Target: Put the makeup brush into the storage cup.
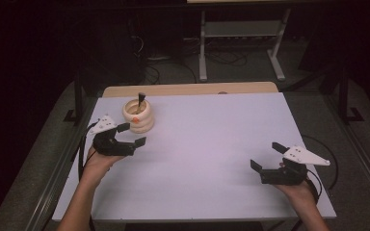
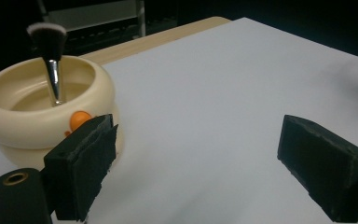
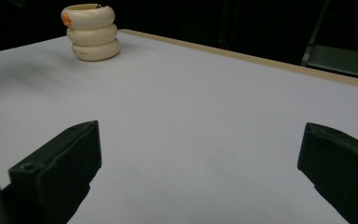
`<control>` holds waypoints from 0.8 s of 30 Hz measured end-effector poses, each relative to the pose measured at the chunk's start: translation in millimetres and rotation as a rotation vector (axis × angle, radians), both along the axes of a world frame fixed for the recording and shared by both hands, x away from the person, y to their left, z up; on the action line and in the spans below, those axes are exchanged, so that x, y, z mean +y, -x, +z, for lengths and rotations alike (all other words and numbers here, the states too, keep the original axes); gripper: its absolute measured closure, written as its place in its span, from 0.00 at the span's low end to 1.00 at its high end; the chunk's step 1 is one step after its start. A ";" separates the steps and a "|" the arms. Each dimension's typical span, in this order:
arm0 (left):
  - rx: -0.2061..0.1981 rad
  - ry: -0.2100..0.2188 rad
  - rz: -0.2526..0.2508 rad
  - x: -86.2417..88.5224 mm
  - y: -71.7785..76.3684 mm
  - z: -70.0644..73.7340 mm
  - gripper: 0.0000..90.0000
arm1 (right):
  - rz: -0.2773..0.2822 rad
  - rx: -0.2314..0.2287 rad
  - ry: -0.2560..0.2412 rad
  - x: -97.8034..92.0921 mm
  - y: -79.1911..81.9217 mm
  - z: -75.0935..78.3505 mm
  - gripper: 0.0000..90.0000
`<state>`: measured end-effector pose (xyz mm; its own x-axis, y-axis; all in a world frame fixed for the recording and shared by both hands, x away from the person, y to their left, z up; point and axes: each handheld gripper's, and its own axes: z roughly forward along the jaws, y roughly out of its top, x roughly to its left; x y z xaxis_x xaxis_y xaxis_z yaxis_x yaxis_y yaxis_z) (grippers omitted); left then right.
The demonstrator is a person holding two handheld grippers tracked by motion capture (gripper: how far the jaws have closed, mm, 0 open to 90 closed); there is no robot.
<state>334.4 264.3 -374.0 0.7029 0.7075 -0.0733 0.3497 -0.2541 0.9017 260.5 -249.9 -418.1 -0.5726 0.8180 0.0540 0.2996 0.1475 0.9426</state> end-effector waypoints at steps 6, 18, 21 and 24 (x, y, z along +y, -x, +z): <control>-0.013 0.003 -0.022 -2.4 12.6 -2.0 0.12 | 0.002 -0.010 0.009 1.0 0.4 0.9 0.00; -0.039 0.024 -0.033 -0.8 35.1 -9.4 0.12 | 0.006 -0.007 0.007 1.4 1.7 1.3 0.00; -0.040 0.031 -0.040 -1.0 40.1 -11.6 0.12 | 0.006 -0.005 0.007 2.0 1.9 1.3 0.00; -0.048 0.034 -0.045 0.1 44.5 -13.1 0.12 | 0.007 -0.006 0.007 2.4 1.7 1.2 0.00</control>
<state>289.9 264.4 -387.1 0.7371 0.6730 -0.0620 0.2948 -0.2376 0.9255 258.9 -247.5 -416.9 -0.5788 0.8142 0.0452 0.2932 0.1561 0.9432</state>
